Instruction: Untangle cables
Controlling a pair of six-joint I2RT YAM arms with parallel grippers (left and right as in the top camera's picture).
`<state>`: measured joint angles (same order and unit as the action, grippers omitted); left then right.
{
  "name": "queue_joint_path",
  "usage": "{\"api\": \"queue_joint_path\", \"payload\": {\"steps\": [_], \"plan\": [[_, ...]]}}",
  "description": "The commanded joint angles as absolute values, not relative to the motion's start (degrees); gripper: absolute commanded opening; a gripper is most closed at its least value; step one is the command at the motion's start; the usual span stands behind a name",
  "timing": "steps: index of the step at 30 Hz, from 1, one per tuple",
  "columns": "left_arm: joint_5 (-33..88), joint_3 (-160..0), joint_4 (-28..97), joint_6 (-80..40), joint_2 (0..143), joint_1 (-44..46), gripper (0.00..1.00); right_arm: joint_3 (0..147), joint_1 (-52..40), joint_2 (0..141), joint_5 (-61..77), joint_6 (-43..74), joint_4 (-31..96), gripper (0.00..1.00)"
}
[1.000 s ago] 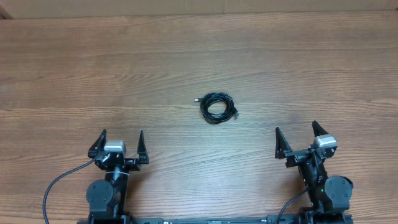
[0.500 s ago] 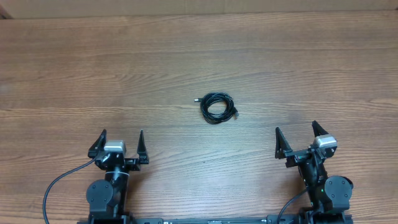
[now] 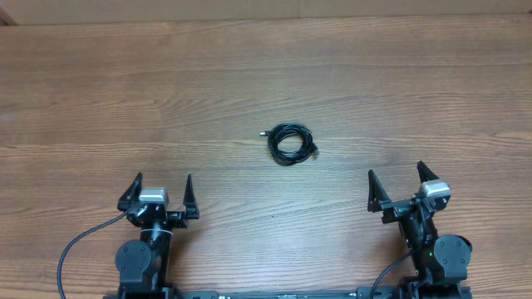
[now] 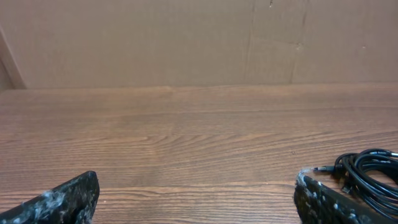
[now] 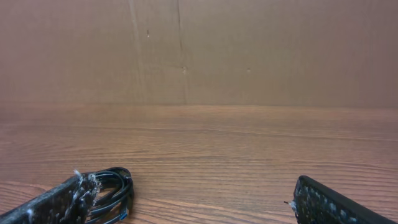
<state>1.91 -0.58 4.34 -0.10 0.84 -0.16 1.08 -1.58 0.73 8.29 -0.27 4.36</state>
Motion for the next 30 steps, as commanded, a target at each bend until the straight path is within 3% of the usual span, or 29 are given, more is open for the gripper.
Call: {"api": "queue_joint_path", "payload": {"steps": [1,24,27,28,30], "plan": [[2.6,-0.3,4.3,-0.9,0.3,-0.6,1.0,0.5,-1.9,0.2,7.8,-0.7,4.1,1.0],[3.6,-0.3,4.2,-1.4,0.3,-0.6,1.0,0.5,-1.9,0.2,7.8,-0.7,4.1,1.0],[13.3,-0.3,2.6,-12.3,0.3,-0.6,1.0,0.5,-1.9,0.2,7.8,-0.7,4.1,1.0],[24.3,-0.3,1.5,-24.1,0.3,-0.6,1.0,0.5,-1.9,0.2,7.8,-0.7,4.1,1.0],[31.0,-0.3,1.6,-32.2,0.3,-0.6,1.0,0.5,-1.9,0.2,7.8,-0.7,4.1,1.0]]}}
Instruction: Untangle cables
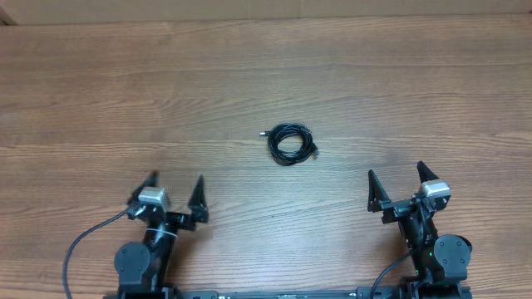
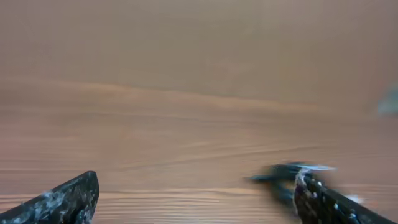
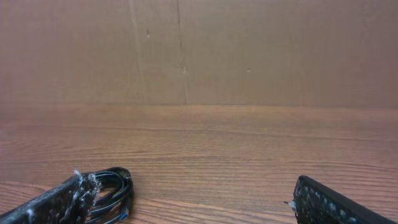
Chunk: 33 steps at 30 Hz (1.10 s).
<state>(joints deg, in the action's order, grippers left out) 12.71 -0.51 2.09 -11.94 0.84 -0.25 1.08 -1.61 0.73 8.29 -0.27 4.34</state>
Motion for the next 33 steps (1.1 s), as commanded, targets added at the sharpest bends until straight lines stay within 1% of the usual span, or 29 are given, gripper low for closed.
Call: {"api": "queue_joint_path", "payload": {"steps": [1,4,7,12,16,19,21,24,25,28,33], "plan": [[32.3,-0.3,1.6,-34.3,0.3,-0.6,0.99,0.5,-1.9,0.2,7.8,-0.7,4.1,1.0],[35.2,-0.5,-3.0,-34.7,0.3,-0.7,1.0,0.5,-1.9,0.2,7.8,-0.7,4.1,1.0],[37.1,-2.5,-10.7,-35.1,0.3,-0.7,1.0,0.5,-1.9,0.2,7.8,-0.7,4.1,1.0],[35.4,-14.3,-9.1,-34.4,0.8,-0.7,0.99,0.5,-1.9,0.2,7.8,-0.7,4.1,1.0],[35.7,-27.9,2.0,-32.7,4.4,-0.7,1.0,0.5,-1.9,0.2,7.8,-0.7,4.1,1.0],[38.1,-40.5,16.8,-28.8,9.9,-0.7,1.0,0.5,-1.9,0.2,7.8,-0.7,4.1,1.0],[38.4,-50.3,29.9,-24.7,15.5,-0.7,1.0,0.5,-1.9,0.2,7.8,-0.7,4.1,1.0],[38.6,-59.8,42.1,-18.7,22.0,-0.7,1.0,0.5,-1.9,0.2,7.8,-0.7,4.1,1.0],[38.6,-65.0,48.1,-15.7,26.0,-0.7,1.0,0.5,-1.9,0.2,7.8,-0.7,4.1,1.0],[38.1,-73.2,58.3,-9.5,33.0,-0.7,1.0,0.5,-1.9,0.2,7.8,-0.7,4.1,1.0],[33.9,-80.4,73.0,-6.7,43.0,-0.7,1.0,0.5,-1.9,0.2,7.8,-0.7,4.1,1.0]]}}
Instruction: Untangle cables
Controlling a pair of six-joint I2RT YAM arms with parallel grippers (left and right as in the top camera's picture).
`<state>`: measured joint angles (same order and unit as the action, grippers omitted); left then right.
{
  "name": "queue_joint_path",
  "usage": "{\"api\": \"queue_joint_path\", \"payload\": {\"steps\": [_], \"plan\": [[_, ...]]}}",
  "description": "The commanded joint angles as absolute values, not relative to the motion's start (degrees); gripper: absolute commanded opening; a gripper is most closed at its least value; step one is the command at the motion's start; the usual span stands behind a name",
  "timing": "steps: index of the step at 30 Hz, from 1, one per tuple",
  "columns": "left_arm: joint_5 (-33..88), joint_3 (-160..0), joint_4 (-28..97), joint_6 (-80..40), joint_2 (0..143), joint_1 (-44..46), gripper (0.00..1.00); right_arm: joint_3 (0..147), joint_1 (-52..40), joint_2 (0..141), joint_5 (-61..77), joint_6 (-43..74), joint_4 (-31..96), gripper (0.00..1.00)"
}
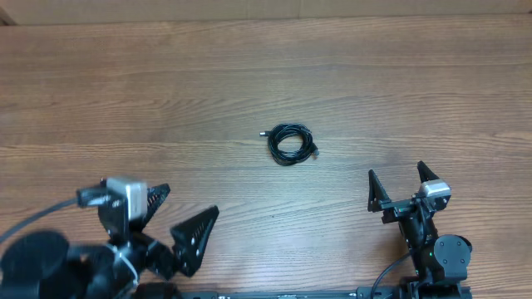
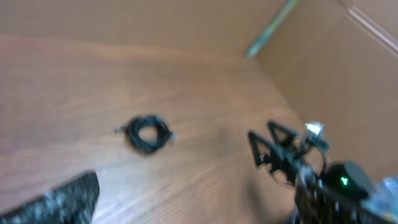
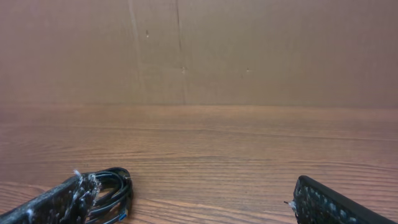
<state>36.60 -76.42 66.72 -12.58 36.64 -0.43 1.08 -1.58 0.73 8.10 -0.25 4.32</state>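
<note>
A black cable [image 1: 289, 143], wound into a small tangled coil with one plug end sticking out to the left, lies on the wooden table [image 1: 125, 100] near its middle. My left gripper [image 1: 176, 218] is open and empty, raised off the table at the front left and turned toward the right. Its blurred wrist view looks down on the cable [image 2: 148, 132] and on the right arm [image 2: 292, 152]. My right gripper [image 1: 397, 184] is low at the front right, open and empty. In the right wrist view the cable [image 3: 109, 186] shows just past the left finger [image 3: 59, 202].
A brown cardboard wall [image 3: 249, 50] stands along the far side of the table and another [image 2: 348, 74] along the right side. The left arm's own lead [image 1: 25, 228] loops at the front left.
My left gripper has risen from the table and swung further right, still open. Its wrist view now looks down on the coil. The cable and the right arm have not moved.
Both grippers first rested open and level at the front edge, with the coil untouched mid-table. Then the left gripper had turned slightly right. Now it is lifted high and angled toward the coil; the right arm stays where it was.
</note>
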Motion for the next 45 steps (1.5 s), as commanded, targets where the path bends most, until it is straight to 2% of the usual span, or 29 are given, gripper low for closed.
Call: {"api": "queue_joint_path", "payload": {"steps": [1,17,22,27,30,32,33,34,35,37,39,40,42,44,45], "plan": [[33.9,-80.4,74.3,-6.6,44.3,-0.7,0.99,0.5,-1.9,0.2,7.8,-0.7,4.1,1.0],[34.0,-79.9,83.7,-8.3,65.4,-0.7,1.0,0.5,-1.9,0.2,7.6,-0.7,4.1,1.0],[27.9,-79.9,91.0,-8.2,72.6,-0.7,1.0,0.5,-1.9,0.2,7.6,-0.7,4.1,1.0],[29.4,-79.9,89.6,-9.5,77.6,-0.7,1.0,0.5,-1.9,0.2,7.9,-0.3,3.0,1.0],[30.1,-79.9,87.2,-9.4,79.3,-0.6,1.0,0.5,-1.9,0.2,18.9,8.8,1.7,1.0],[30.1,-79.9,86.0,-9.4,79.4,-0.3,1.0,0.5,-1.9,0.2,30.4,18.9,1.5,1.0],[30.1,-79.9,85.2,-9.4,79.4,0.1,1.0,0.5,-1.9,0.2,40.7,29.2,1.5,1.0],[30.1,-79.9,84.9,-9.4,79.4,0.5,0.99,0.5,-1.9,0.2,42.7,33.6,1.1,1.0],[30.0,-79.9,84.6,-9.2,79.4,1.3,1.0,0.5,-1.9,0.2,44.1,43.0,0.5,1.0],[30.1,-79.9,84.1,-9.2,79.3,2.9,0.99,0.5,-1.9,0.2,43.4,49.6,-1.1,1.0],[30.0,-79.9,83.6,-9.2,79.3,5.5,1.0,0.5,-1.8,0.2,45.6,49.9,-7.0,1.0],[30.0,-79.9,82.6,-9.2,79.3,7.7,1.0,0.5,-1.8,0.2,49.1,49.5,-14.9,1.0],[29.8,-79.9,79.9,-9.2,79.3,12.1,1.0,1.6,-1.8,0.2,51.7,49.5,-22.5,1.0],[28.3,-79.9,76.3,-9.5,79.3,16.8,0.99,5.0,-1.8,0.2,51.3,47.3,-22.3,1.0],[25.3,-79.9,74.2,-9.5,79.4,20.1,1.0,8.2,-1.8,0.2,50.6,42.8,-18.2,1.0]]}}
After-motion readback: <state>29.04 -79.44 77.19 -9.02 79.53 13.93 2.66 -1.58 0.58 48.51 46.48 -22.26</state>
